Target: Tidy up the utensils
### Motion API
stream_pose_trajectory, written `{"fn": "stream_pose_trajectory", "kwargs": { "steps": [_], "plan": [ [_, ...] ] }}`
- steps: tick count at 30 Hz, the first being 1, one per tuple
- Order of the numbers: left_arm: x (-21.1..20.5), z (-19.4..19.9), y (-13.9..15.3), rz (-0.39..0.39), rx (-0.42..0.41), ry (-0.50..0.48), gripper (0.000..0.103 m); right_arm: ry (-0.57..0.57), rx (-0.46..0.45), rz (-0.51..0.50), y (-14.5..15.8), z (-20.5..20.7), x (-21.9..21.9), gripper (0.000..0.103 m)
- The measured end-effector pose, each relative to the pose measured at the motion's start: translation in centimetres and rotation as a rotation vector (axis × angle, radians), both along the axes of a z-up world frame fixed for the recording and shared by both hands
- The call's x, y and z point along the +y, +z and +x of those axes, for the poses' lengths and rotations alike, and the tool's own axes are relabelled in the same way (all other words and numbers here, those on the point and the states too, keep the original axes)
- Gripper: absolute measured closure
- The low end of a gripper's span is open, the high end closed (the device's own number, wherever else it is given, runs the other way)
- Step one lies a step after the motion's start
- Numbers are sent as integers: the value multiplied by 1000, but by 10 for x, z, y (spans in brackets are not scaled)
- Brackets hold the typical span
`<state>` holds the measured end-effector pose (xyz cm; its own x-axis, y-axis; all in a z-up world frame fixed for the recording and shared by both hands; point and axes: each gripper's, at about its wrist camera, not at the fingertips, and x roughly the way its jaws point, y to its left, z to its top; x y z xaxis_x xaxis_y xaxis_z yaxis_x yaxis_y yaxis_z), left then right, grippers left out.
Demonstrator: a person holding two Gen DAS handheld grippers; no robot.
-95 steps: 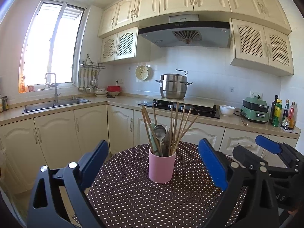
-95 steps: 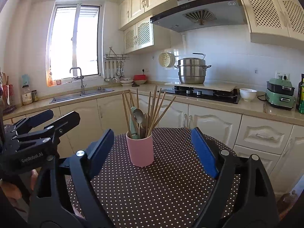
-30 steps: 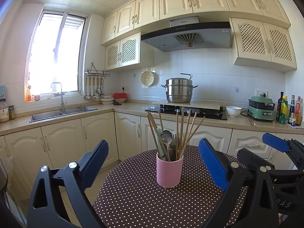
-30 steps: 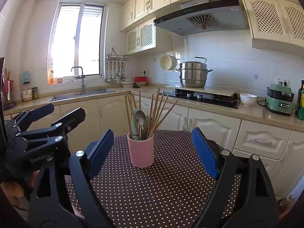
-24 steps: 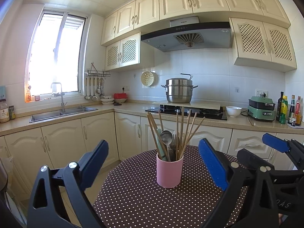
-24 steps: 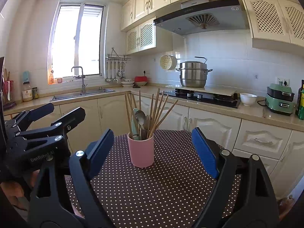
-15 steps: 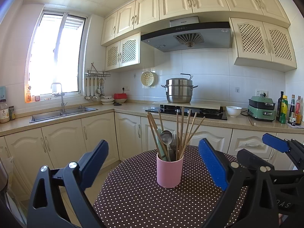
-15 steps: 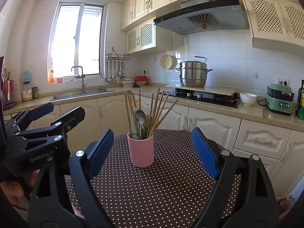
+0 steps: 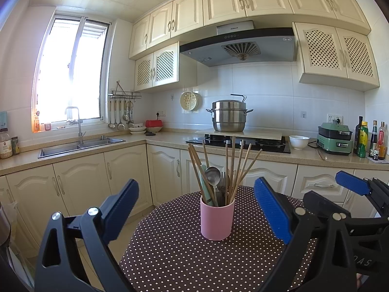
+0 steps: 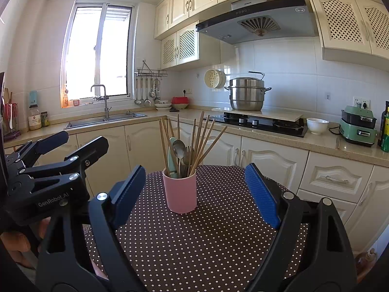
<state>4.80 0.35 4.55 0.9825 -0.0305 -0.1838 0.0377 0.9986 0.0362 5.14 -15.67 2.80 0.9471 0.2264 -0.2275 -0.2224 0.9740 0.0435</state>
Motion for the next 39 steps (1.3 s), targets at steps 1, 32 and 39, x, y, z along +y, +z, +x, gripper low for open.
{"fn": "stream_pose_trajectory", "kwargs": {
  "steps": [1,32,39],
  "plan": [
    [0,0,0,0,0,0,9,0,1,1,0,0,0,20],
    [0,1,-1,1,1,-1,9,-1,8,3,-1,0,-2,20],
    [0,1,-1,2,1,-1,9,-1,8,3,-1,0,-2,20]
  ]
}}
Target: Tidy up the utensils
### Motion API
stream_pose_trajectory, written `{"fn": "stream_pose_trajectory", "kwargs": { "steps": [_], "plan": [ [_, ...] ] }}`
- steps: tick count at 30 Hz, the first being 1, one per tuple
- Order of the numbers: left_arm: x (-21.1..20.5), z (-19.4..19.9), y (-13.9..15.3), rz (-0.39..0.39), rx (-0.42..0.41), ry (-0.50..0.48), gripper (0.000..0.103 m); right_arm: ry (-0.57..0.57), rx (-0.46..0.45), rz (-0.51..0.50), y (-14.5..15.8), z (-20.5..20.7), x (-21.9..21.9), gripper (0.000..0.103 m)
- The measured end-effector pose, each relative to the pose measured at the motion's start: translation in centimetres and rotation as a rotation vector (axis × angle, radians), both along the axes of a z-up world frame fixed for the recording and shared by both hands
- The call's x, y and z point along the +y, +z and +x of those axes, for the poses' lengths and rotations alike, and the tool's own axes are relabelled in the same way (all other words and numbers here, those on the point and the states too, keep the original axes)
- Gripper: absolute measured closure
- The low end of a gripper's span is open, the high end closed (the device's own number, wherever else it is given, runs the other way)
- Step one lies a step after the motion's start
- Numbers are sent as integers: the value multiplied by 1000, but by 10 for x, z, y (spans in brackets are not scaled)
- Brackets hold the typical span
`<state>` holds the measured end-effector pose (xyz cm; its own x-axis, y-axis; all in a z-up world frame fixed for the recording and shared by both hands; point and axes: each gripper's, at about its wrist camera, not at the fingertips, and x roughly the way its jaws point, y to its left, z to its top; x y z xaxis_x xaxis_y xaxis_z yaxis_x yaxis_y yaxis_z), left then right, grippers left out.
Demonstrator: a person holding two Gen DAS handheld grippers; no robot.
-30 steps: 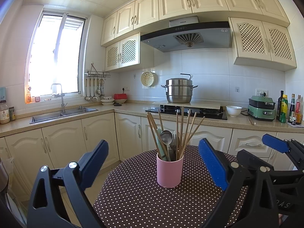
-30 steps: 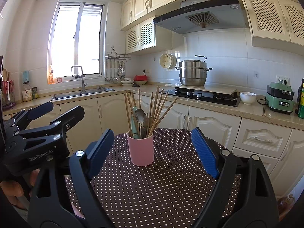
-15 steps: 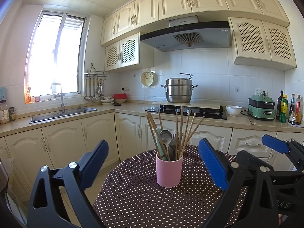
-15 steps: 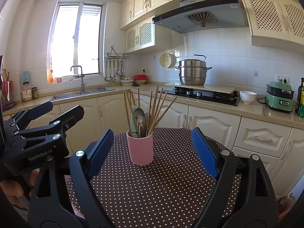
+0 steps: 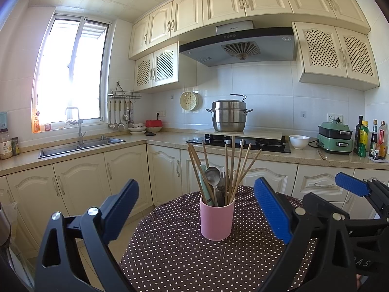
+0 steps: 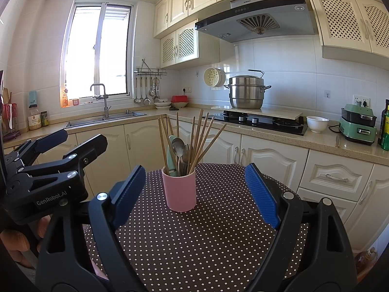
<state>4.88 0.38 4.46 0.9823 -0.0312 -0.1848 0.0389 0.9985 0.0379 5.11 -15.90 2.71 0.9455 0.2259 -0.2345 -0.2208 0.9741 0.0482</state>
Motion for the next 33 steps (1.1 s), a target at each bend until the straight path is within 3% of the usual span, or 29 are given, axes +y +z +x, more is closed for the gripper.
{"fn": "stream_pose_trajectory", "kwargs": {
  "steps": [33],
  "plan": [
    [1,1,1,0,-1,6,9,5,6,0,1,2,2,20]
  ]
}}
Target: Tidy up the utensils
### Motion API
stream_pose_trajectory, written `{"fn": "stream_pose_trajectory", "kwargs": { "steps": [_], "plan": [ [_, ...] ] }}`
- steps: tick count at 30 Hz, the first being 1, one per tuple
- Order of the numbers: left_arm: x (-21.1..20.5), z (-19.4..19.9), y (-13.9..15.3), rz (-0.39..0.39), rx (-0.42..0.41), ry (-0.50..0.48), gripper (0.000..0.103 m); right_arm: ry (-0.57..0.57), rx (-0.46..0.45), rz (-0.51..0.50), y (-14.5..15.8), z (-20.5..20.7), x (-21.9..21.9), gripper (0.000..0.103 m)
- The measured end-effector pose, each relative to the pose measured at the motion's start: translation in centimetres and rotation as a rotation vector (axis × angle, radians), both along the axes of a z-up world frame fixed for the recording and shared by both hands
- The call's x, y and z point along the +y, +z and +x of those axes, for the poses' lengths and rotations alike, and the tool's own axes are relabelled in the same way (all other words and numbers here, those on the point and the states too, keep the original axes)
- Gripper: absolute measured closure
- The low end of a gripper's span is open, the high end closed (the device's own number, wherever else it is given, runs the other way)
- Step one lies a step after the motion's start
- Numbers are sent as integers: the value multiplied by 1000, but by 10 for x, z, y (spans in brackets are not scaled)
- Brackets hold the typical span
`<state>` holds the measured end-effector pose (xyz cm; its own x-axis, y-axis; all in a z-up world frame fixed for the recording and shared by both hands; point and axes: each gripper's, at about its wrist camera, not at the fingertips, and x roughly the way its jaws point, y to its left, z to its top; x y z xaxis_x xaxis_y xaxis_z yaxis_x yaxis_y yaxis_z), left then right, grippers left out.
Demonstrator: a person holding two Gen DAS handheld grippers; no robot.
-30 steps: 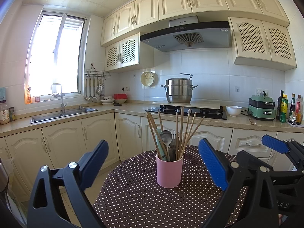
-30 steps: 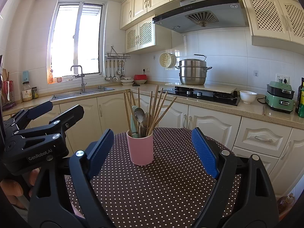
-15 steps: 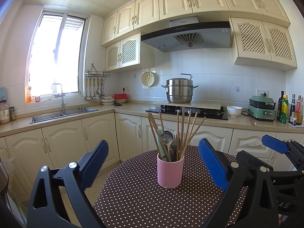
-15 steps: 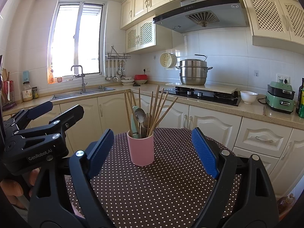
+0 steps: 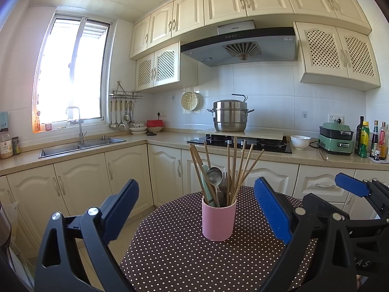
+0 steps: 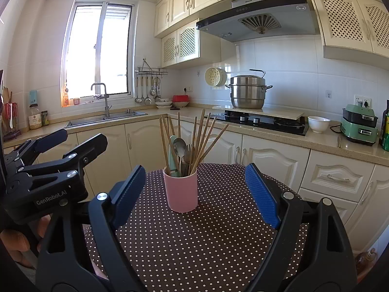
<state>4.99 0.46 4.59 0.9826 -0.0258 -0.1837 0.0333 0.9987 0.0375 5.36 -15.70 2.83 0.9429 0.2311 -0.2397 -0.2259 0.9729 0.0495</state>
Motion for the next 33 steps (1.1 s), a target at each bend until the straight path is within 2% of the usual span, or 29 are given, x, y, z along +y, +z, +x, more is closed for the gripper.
{"fn": "stream_pose_trajectory", "kwargs": {
  "steps": [21,33],
  "plan": [
    [-2,7,-7,1,14,-5,9,5,15,6,-3,7,-2,20],
    [-3,27,-22,-3,63,-10,9,9,62,9,-17,29,-7,20]
  ]
}}
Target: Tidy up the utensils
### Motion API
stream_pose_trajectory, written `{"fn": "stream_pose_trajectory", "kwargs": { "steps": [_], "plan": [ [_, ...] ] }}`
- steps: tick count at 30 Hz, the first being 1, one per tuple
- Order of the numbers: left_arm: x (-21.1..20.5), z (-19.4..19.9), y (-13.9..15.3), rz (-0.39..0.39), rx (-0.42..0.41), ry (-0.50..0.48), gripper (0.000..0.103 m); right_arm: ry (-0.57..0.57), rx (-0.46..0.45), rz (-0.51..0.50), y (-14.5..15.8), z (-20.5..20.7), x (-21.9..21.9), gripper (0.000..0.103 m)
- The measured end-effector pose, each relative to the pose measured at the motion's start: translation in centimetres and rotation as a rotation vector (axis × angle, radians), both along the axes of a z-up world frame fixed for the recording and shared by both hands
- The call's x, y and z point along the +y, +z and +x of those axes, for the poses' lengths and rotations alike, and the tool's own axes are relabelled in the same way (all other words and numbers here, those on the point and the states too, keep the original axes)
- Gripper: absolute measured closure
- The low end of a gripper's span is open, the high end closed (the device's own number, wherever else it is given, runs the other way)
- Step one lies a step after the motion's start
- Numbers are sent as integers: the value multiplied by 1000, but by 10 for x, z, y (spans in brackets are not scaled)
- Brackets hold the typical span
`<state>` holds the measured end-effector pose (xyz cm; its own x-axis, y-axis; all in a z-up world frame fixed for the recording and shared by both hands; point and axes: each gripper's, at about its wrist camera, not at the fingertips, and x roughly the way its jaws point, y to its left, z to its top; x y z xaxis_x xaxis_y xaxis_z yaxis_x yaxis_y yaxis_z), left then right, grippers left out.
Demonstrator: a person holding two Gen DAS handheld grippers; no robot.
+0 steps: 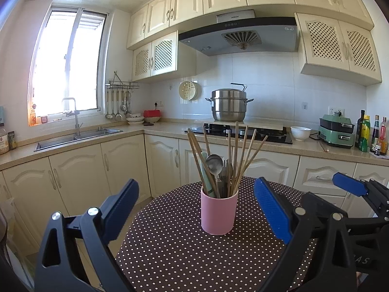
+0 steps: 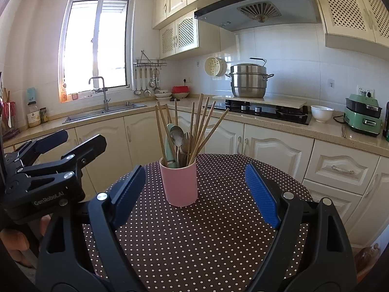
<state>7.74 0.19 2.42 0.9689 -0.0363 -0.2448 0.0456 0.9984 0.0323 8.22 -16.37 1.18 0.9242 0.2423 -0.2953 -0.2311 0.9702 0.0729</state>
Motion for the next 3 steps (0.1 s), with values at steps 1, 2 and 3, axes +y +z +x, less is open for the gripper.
{"fn": "stream_pose_trajectory", "kwargs": {
  "steps": [1,2,3],
  "plan": [
    [0,3,-3,-1,8,1,9,0,6,-1,-2,2,0,20],
    [0,7,-6,-4,19,2,9,0,13,-2,-5,5,0,20],
    [1,11,-9,-8,32,3,9,-1,21,-3,-8,8,0,20]
  ]
}}
